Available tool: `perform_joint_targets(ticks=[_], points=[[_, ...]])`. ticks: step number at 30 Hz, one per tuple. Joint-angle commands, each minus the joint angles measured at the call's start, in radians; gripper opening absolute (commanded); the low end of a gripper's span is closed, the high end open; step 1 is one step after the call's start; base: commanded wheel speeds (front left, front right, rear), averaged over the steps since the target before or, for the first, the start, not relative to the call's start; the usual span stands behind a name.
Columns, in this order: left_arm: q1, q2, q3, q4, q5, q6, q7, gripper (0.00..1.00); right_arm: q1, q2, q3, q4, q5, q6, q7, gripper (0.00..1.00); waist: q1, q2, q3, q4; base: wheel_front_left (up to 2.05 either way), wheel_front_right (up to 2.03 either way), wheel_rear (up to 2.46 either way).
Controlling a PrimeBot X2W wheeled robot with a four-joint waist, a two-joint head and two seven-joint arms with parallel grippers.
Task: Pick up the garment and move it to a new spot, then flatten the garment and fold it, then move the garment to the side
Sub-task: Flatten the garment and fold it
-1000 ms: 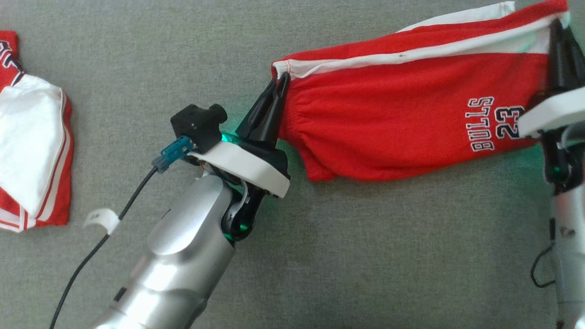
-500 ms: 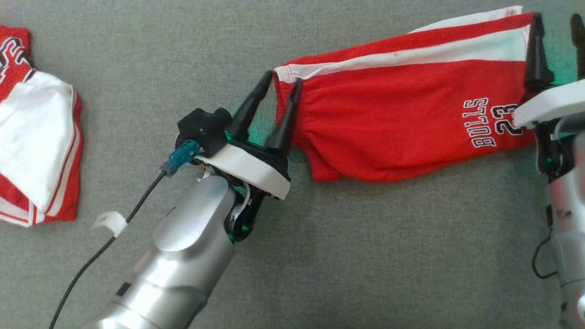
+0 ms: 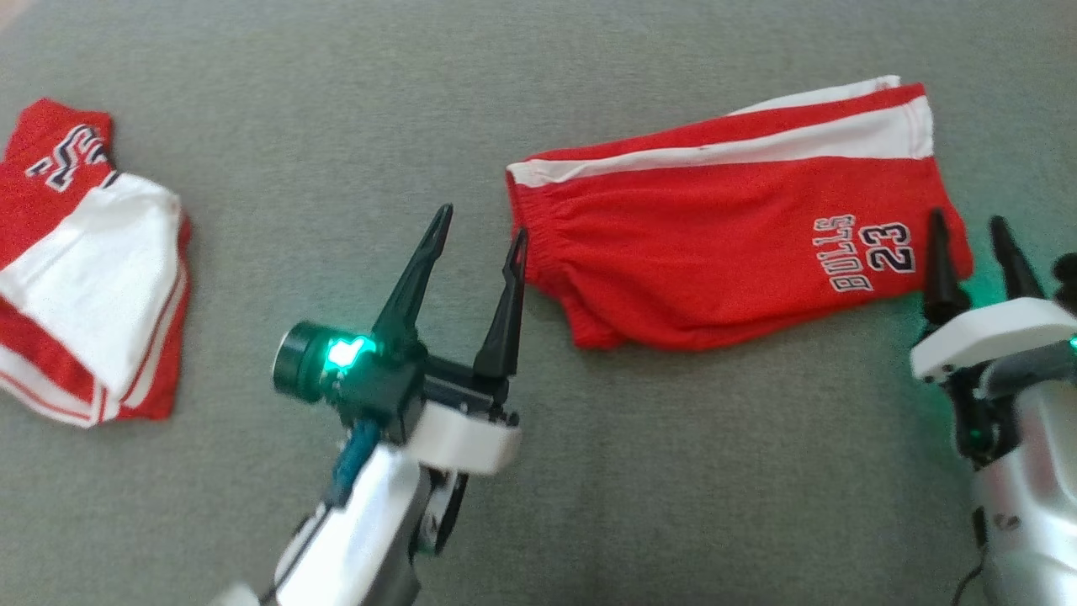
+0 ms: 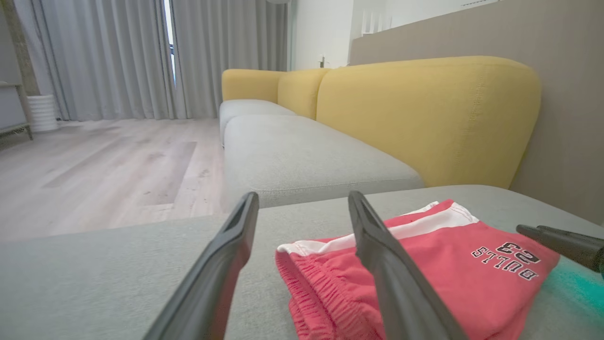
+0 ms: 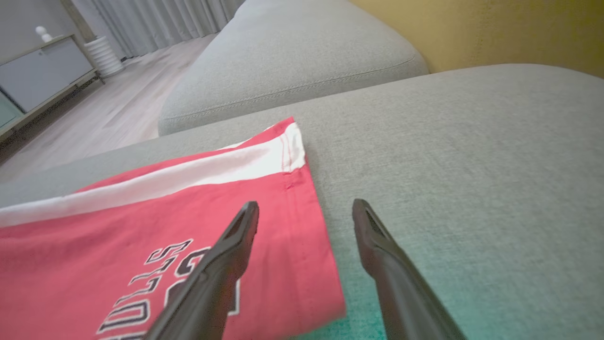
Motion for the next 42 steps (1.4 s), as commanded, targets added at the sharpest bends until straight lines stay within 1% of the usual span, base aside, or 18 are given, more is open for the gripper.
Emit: perform_joint_targets(ticks=[1, 4, 9, 14, 17, 18, 19, 20, 22, 25, 30, 33, 38, 42], points=[[0.008, 0.017, 0.046, -0.071, 0.040, 0.018, -0.005, 1.00, -0.020, 0.000, -0.008, -0.032, 0.006, -0.001, 0.008, 1.00, 0.0003, -0.0001, -0.011, 0.024, 0.00, 0.00, 0.00], [0.072, 0.019, 0.058, -0.151, 0.111, 0.047, -0.005, 1.00, -0.027, -0.005, -0.067, -0.006, -0.014, -0.001, 0.028, 1.00, 0.0003, -0.0001, -0.015, 0.065, 0.00, 0.00, 0.00], [0.162, 0.004, 0.073, -0.239, 0.156, 0.063, -0.005, 1.00, -0.068, -0.008, -0.177, 0.084, -0.033, -0.001, 0.074, 1.00, 0.0003, -0.0001, -0.011, 0.134, 0.00, 0.00, 0.00], [0.212, -0.004, 0.070, -0.271, 0.201, 0.076, -0.005, 1.00, -0.121, -0.008, -0.245, 0.167, -0.027, -0.001, 0.107, 1.00, 0.0003, -0.0001, -0.002, 0.178, 0.00, 0.00, 0.00], [0.218, -0.012, 0.062, -0.272, 0.207, 0.069, -0.005, 1.00, -0.151, -0.009, -0.266, 0.219, -0.017, -0.001, 0.128, 1.00, 0.0003, -0.0001, 0.003, 0.193, 0.00, 0.00, 0.00], [0.216, -0.013, 0.060, -0.270, 0.209, 0.066, -0.005, 1.00, -0.159, -0.008, -0.266, 0.232, -0.016, -0.001, 0.132, 0.93, 0.0003, -0.0001, 0.004, 0.196, 0.00, 0.00, 0.00], [0.213, -0.015, 0.059, -0.268, 0.212, 0.063, -0.005, 1.00, -0.166, -0.006, -0.265, 0.244, -0.013, -0.001, 0.135, 0.71, 0.0003, -0.0001, 0.004, 0.198, 0.00, 0.00, 0.00], [0.209, -0.017, 0.058, -0.267, 0.214, 0.061, -0.005, 1.00, -0.172, -0.004, -0.263, 0.253, -0.009, -0.001, 0.137, 0.44, 0.0003, -0.0001, 0.004, 0.199, 0.00, 0.00, 0.00], [0.204, -0.019, 0.061, -0.265, 0.217, 0.059, -0.005, 1.00, -0.181, -0.001, -0.255, 0.267, 0.001, -0.001, 0.138, 0.00, 0.0003, -0.0001, 0.004, 0.197, 0.00, 0.00, 0.00], [0.204, -0.021, 0.067, -0.263, 0.221, 0.058, -0.005, 1.00, -0.188, 0.005, -0.239, 0.278, 0.013, -0.001, 0.126, 0.00, 0.0003, -0.0001, -0.001, 0.184, 0.00, 0.00, 0.00], [0.211, -0.023, 0.076, -0.255, 0.222, 0.049, -0.005, 1.00, -0.188, -0.009, -0.220, 0.288, 0.032, -0.001, 0.099, 0.00, 0.0003, -0.0001, -0.015, 0.140, 0.00, 0.00, 0.00], [0.215, -0.024, 0.078, -0.250, 0.225, 0.043, -0.005, 1.00, -0.183, -0.034, -0.209, 0.291, 0.037, -0.001, 0.091, 0.00, 0.0003, -0.0001, -0.028, 0.108, 0.00, 0.00, 0.00], [0.222, -0.022, 0.081, -0.242, 0.232, 0.032, -0.005, 1.00, -0.177, -0.100, -0.213, 0.285, 0.037, -0.001, 0.082, 0.00, 0.0003, -0.0001, -0.047, 0.065, 0.00, 0.00, 0.00], [0.228, -0.022, 0.084, -0.237, 0.234, 0.029, -0.005, 1.00, -0.179, -0.116, -0.218, 0.269, 0.038, -0.001, 0.085, 0.00, 0.0003, -0.0001, -0.057, 0.047, 0.00, 0.00, 0.00]])
